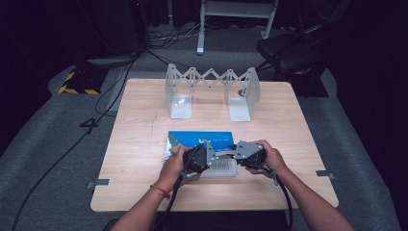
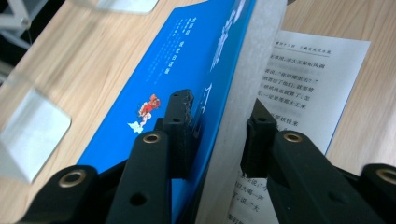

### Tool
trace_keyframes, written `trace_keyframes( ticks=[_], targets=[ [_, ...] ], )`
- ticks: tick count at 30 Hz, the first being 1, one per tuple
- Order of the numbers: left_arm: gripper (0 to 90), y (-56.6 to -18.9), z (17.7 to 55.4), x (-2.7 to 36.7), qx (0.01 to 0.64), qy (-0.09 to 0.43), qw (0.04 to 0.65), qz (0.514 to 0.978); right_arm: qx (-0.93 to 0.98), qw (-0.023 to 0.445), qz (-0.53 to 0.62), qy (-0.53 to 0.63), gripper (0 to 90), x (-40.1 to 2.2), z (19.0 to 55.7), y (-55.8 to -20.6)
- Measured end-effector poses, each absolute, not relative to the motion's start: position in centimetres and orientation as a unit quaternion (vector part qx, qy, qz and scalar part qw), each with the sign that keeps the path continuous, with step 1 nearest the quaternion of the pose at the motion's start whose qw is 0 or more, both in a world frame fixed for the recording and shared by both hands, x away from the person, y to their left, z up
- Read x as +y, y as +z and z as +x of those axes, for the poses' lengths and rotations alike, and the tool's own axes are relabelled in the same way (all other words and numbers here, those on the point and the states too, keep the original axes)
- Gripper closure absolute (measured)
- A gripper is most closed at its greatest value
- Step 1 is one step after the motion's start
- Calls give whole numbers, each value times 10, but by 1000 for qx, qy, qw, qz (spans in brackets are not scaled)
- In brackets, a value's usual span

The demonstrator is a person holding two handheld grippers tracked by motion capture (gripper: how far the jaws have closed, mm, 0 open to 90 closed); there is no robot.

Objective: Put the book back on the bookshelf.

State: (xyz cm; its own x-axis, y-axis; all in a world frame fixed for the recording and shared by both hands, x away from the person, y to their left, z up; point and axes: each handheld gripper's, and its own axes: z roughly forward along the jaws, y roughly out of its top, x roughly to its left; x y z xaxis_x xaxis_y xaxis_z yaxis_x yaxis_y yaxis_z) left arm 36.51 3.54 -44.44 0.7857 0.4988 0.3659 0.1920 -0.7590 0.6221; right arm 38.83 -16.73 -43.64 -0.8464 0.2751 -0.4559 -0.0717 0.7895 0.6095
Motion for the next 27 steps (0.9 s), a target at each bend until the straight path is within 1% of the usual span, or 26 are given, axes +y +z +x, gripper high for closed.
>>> trace_keyframes(
  ticks=[6, 9, 12, 15, 16, 19, 20, 21, 22, 25, 27],
  targets=[
    [684, -447, 373, 11, 181, 253, 312, 898, 908, 278, 77, 305, 709, -194, 387, -433],
    [638, -446, 375, 7, 184, 247, 324, 895, 907, 279, 84, 305, 708, -200, 387, -433],
    [642, -446, 378, 6, 182, 238, 337, 893, 906, 277, 87, 309, 706, -205, 388, -433],
    [682, -447, 378, 6, 170, 237, 335, 896, 904, 278, 86, 315, 688, -207, 388, -435],
    [690, -448, 378, 6, 170, 238, 338, 895, 902, 276, 90, 319, 673, -208, 389, -436],
    [709, -449, 379, 8, 172, 238, 347, 891, 894, 256, 107, 352, 588, -214, 392, -435],
    [718, -449, 379, 10, 173, 243, 354, 886, 887, 250, 117, 370, 544, -217, 394, -434],
    [727, -447, 380, 11, 172, 247, 360, 883, 882, 241, 129, 385, 471, -222, 396, -433],
    [739, -446, 380, 13, 176, 251, 367, 878, 879, 230, 142, 393, 437, -226, 399, -432],
    [754, -440, 384, 18, 186, 245, 385, 870, 877, 207, 182, 395, 412, -242, 409, -438],
    [758, -438, 384, 21, 186, 248, 395, 865, 877, 203, 196, 388, 408, -250, 414, -444]
  ],
)
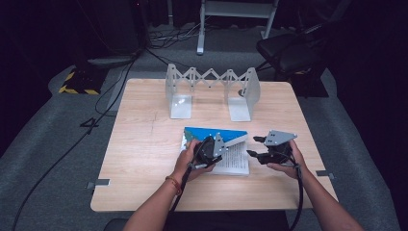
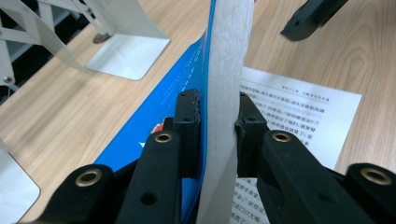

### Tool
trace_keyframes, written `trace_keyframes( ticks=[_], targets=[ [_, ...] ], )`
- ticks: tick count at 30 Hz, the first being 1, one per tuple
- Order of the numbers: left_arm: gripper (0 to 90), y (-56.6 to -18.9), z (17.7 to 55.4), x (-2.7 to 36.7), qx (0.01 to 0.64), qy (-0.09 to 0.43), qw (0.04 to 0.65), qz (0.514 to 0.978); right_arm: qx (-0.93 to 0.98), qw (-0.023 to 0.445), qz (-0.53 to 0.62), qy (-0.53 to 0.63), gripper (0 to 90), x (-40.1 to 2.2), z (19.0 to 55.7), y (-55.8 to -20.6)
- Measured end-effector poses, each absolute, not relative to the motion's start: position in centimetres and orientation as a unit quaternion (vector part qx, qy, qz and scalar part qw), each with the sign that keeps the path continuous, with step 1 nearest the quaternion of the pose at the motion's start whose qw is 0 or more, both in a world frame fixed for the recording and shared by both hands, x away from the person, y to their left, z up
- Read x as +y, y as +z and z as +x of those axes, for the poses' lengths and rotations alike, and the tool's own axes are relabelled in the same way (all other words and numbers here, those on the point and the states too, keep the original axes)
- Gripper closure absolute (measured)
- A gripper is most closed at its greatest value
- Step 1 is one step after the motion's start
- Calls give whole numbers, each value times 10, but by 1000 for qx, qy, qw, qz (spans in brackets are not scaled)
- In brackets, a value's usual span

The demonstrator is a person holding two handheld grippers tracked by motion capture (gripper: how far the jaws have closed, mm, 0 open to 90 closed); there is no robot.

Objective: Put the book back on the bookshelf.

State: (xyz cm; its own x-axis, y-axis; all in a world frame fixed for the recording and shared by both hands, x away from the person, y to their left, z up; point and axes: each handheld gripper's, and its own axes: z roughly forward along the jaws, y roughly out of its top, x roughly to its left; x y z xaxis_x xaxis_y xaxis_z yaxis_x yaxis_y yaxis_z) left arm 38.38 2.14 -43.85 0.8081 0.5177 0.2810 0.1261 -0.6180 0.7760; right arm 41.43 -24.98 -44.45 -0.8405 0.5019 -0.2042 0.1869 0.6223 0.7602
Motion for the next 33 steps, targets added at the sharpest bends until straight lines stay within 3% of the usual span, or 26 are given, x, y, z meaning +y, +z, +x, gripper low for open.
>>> trace_keyframes(
  ticks=[7, 18, 22, 26, 28, 33],
  targets=[
    [764, -427, 384, 41, 203, 240, 444, 839, 885, 189, 226, 361, 423, -254, 432, -464],
    [764, -419, 383, 55, 205, 238, 467, 827, 881, 171, 267, 350, 438, -257, 452, -487],
    [763, -420, 382, 55, 198, 237, 468, 828, 884, 136, 259, 365, 435, -250, 455, -496],
    [762, -421, 383, 56, 197, 229, 474, 827, 873, 122, 259, 395, 523, -246, 452, -494],
    [760, -421, 383, 59, 201, 214, 484, 825, 853, 101, 270, 435, 534, -251, 452, -490],
    [746, -422, 384, 61, 195, 185, 480, 835, 828, 99, 262, 485, 597, -249, 448, -475]
  ],
)
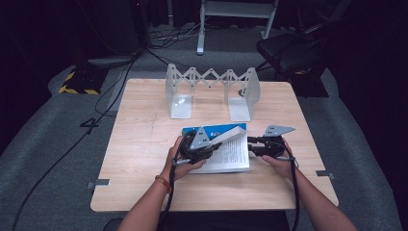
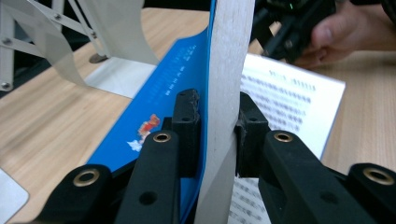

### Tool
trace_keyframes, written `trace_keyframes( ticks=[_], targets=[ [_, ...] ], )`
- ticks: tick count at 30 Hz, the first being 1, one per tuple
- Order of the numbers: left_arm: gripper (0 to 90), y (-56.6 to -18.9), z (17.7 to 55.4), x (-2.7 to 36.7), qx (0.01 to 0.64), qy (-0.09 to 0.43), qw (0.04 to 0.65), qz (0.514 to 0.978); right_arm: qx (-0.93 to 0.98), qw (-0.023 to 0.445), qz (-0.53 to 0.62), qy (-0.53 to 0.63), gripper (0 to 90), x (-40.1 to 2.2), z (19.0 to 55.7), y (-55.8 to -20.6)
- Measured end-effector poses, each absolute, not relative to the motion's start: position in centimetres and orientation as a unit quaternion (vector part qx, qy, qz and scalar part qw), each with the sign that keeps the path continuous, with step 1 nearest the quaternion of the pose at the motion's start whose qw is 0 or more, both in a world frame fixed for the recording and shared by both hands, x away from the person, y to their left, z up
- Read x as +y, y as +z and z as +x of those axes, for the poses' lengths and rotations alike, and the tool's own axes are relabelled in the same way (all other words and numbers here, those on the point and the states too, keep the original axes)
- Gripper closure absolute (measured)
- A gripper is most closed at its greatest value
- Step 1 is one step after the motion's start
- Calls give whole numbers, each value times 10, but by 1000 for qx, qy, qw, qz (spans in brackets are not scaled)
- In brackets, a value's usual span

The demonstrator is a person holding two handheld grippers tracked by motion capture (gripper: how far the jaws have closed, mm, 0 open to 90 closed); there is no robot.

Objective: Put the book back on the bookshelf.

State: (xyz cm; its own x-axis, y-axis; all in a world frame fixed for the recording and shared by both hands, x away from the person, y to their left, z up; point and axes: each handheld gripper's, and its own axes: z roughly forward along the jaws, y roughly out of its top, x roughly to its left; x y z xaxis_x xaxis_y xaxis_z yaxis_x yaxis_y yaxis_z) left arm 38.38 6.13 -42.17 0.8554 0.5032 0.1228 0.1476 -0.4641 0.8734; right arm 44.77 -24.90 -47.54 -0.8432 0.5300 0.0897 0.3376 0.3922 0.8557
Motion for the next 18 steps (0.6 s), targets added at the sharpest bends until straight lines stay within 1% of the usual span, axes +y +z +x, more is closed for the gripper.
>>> trace_keyframes(
  ticks=[1, 2, 6, 7, 8, 15, 18],
  targets=[
    [745, -422, 383, 61, 197, 180, 478, 837, 825, 102, 264, 490, 604, -248, 447, -474],
    [744, -420, 382, 62, 200, 174, 462, 846, 822, 101, 266, 493, 612, -247, 447, -472],
    [745, -419, 379, 65, 206, 167, 450, 853, 815, 101, 266, 505, 632, -242, 446, -469],
    [747, -420, 377, 65, 203, 169, 443, 857, 813, 102, 265, 509, 656, -240, 445, -468],
    [749, -421, 376, 65, 202, 169, 440, 858, 810, 102, 267, 513, 659, -238, 445, -467],
    [749, -424, 372, 74, 211, 163, 461, 846, 814, 95, 250, 516, 694, -227, 444, -459],
    [747, -422, 368, 77, 211, 170, 461, 845, 818, 105, 238, 514, 692, -221, 442, -454]
  ],
)
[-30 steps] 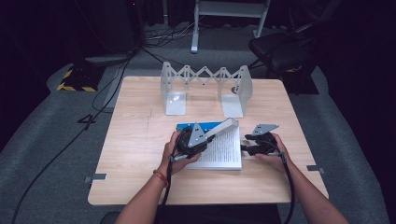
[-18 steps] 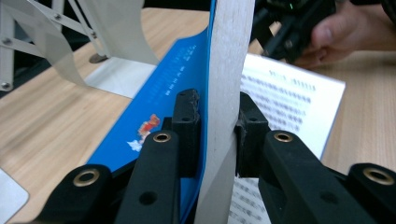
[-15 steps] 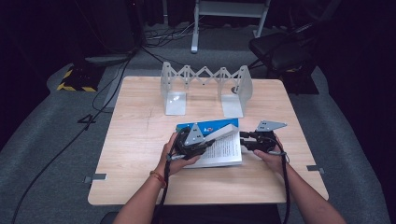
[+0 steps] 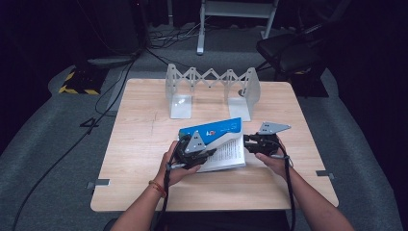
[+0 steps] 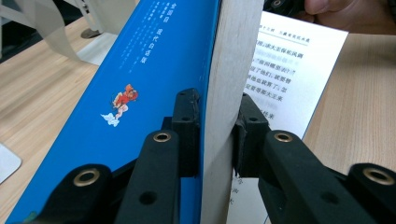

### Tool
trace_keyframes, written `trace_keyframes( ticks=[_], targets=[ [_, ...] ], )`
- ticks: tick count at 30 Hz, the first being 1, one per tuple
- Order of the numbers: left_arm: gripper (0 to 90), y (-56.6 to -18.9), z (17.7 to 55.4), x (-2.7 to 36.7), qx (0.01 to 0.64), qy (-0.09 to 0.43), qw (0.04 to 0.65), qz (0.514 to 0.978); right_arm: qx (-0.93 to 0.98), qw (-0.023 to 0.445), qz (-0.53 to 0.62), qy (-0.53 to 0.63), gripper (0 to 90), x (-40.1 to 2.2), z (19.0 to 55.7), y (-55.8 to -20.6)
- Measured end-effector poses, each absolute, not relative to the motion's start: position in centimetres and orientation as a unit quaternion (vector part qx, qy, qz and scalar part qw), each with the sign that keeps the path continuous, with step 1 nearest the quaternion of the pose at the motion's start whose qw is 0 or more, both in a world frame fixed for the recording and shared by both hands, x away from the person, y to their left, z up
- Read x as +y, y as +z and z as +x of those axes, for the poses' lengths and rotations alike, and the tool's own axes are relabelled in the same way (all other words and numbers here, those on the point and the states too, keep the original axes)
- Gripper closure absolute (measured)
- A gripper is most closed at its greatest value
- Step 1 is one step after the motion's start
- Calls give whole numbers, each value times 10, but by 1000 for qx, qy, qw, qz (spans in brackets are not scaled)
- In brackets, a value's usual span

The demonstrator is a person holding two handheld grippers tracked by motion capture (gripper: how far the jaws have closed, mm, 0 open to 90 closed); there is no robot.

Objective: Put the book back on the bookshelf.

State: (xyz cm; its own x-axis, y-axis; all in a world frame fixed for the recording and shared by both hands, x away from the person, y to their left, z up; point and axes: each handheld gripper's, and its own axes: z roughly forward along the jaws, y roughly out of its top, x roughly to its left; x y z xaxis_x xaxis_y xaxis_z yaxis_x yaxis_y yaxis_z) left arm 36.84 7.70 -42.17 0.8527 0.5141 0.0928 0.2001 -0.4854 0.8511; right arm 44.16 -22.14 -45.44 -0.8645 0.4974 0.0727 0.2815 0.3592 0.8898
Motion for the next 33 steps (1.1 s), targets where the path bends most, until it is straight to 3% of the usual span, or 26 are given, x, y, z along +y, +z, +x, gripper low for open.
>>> trace_keyframes(
  ticks=[19, 33],
  targets=[
    [746, -414, 376, 81, 209, 127, 549, 799, 795, 129, 214, 553, 719, -230, 438, -412],
    [757, -414, 357, 123, 219, 158, 560, 783, 785, 119, 178, 581, 666, -191, 431, -389]
  ],
)
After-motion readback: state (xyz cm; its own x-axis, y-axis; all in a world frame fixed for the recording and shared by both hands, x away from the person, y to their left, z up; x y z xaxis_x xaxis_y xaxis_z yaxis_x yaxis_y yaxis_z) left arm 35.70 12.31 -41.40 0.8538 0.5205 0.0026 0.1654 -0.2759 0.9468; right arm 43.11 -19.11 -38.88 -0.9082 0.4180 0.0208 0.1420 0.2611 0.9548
